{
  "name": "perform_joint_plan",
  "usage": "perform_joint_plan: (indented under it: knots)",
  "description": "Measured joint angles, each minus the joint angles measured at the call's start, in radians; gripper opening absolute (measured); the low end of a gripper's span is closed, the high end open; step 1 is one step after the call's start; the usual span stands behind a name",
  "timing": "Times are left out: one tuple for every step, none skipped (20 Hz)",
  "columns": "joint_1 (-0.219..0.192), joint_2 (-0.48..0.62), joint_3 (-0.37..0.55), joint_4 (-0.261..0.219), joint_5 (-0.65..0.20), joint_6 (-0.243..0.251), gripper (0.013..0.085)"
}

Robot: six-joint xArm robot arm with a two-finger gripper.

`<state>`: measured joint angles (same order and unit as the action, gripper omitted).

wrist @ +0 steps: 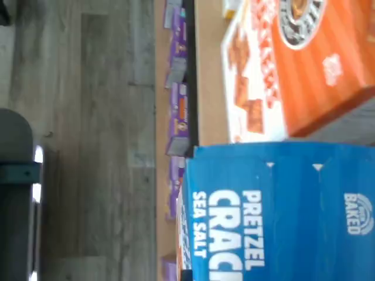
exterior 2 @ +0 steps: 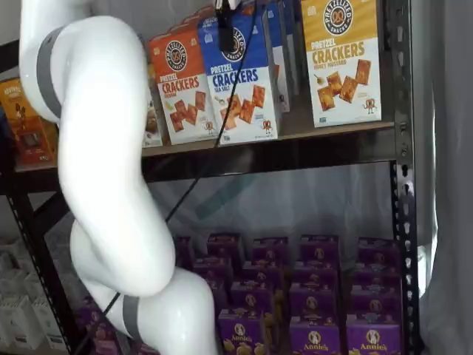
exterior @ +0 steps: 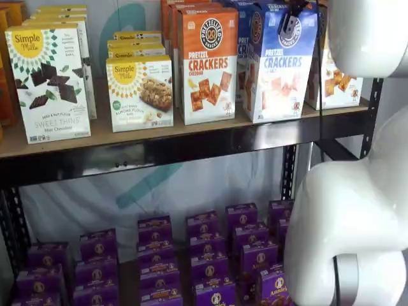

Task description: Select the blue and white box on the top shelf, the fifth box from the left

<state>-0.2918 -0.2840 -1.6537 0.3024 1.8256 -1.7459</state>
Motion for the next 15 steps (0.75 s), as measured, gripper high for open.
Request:
perform_joint_plan:
  knots:
    - [-0.003,-0.009,0.001,0.000,0.021,0.000,0.0570]
    - [-0.004,-0.019,0.004,-0.003,0.043,-0.001,0.0570]
    - [-0.006,-0.029,0.007,-0.004,0.061,-0.001,0.0570]
    - [-0.009,-0.038,0.012,-0.003,0.075,-0.002,0.0570]
    - [-0.014,-0.053,0.025,0.000,0.084,-0.004,0.0570]
    - [-0.016,-0.079,0.051,0.000,0.083,-0.007,0.0570]
    - [-0.018,-0.112,0.083,-0.005,0.078,-0.011,0.0570]
    - [-0.022,-0.139,0.110,-0.009,0.080,-0.016,0.0570]
    - [-0.024,-0.151,0.122,-0.011,0.085,-0.019,0.0570]
    - [-0.027,-0.164,0.135,-0.014,0.090,-0.022,0.0570]
    - [-0.033,-0.183,0.155,-0.016,0.095,-0.029,0.0570]
    - [-0.040,-0.198,0.169,-0.017,0.101,-0.036,0.0570]
    - [-0.046,-0.210,0.182,-0.018,0.105,-0.042,0.0570]
    - [-0.054,-0.223,0.196,-0.018,0.108,-0.050,0.0570]
    - [-0.063,-0.235,0.209,-0.017,0.113,-0.058,0.0570]
